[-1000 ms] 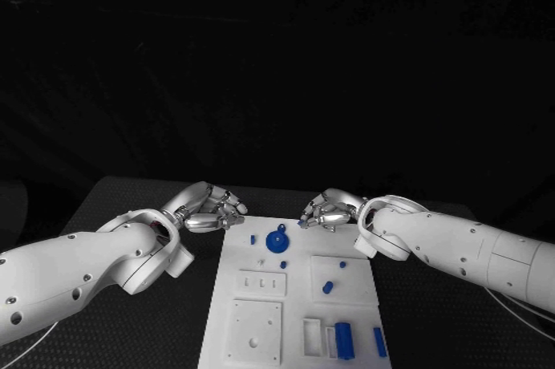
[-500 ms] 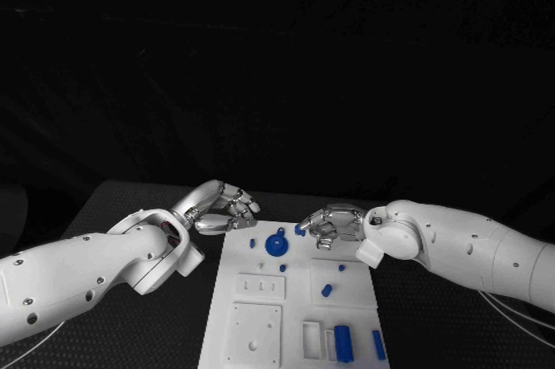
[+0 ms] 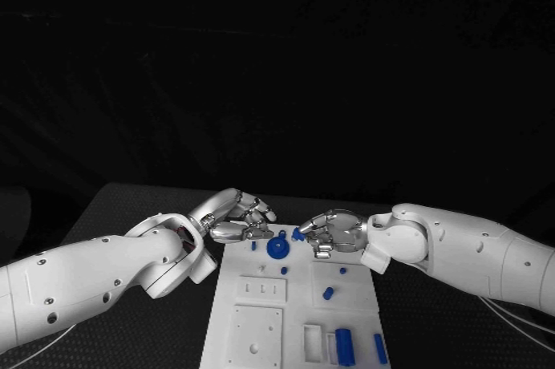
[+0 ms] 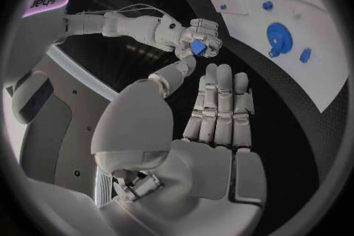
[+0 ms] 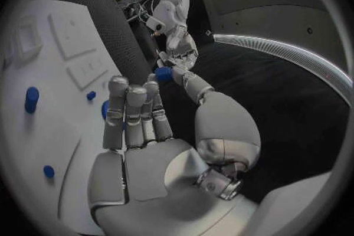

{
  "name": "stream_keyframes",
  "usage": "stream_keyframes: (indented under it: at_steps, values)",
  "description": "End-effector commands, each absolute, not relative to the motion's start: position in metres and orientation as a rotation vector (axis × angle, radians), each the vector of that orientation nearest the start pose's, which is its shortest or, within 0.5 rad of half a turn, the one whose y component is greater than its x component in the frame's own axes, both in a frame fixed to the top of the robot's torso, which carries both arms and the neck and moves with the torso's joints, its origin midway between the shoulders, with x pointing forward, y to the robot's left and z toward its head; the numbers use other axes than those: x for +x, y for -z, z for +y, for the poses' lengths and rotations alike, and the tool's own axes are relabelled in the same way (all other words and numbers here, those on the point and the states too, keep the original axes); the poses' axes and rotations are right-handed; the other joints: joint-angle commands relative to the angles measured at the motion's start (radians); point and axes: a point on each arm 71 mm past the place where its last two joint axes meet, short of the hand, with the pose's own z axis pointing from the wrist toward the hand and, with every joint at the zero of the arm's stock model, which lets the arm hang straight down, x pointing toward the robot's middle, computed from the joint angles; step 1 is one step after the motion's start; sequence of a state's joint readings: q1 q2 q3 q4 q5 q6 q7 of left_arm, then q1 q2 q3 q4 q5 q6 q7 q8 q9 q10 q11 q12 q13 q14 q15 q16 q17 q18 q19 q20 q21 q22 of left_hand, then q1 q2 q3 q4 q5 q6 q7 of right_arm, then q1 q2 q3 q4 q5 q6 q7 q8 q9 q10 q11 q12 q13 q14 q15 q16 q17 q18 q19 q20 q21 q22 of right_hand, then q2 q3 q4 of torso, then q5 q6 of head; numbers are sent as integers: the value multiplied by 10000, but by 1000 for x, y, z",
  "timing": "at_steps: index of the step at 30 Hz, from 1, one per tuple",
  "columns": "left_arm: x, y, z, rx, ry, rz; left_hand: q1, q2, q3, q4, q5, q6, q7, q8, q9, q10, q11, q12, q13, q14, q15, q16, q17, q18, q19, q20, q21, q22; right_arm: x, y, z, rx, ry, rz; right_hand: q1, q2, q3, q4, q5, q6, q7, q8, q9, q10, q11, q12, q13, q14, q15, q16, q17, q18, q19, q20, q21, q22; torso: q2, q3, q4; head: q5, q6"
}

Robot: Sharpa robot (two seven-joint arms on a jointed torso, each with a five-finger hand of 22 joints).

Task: Assemble the parts on the task board

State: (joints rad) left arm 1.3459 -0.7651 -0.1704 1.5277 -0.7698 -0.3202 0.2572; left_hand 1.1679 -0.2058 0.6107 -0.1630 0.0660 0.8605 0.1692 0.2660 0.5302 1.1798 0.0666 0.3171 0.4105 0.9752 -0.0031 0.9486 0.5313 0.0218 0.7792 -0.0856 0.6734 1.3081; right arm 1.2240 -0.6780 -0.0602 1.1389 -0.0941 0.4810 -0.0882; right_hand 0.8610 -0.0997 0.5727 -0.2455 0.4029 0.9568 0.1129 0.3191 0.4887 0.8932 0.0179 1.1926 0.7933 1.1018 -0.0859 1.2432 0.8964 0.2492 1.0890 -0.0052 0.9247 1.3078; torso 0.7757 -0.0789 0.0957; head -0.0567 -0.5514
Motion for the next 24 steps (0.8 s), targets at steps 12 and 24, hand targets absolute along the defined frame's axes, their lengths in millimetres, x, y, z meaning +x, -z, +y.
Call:
stream_keyframes:
  at_steps: [12,24]
  values:
    - [481,161,141,-3034,14320,18478,-737,84,-339,828,-163,-214,54,-189,-152,39,25,-52,135,-9,43,-72,102,-44,-20,-111,-179,172,503,218,-183,8295,-17307,24065,5,95,-45,-45,121,38,143,-15,29,-112,13,37,15,-83,0,36,19,126,-115,10,-50,200,14,4,-13,-2,41]
    - [473,165,134,-2079,14756,19526,-782,241,-496,1041,-169,-384,-63,-255,-187,216,-87,133,314,-50,37,37,230,-63,-144,-102,-225,206,501,218,-181,8142,-17421,24193,5,121,-53,-34,222,22,152,-21,45,-133,23,40,18,-103,10,39,28,126,-128,22,-49,199,-3,-18,7,-48,-38]
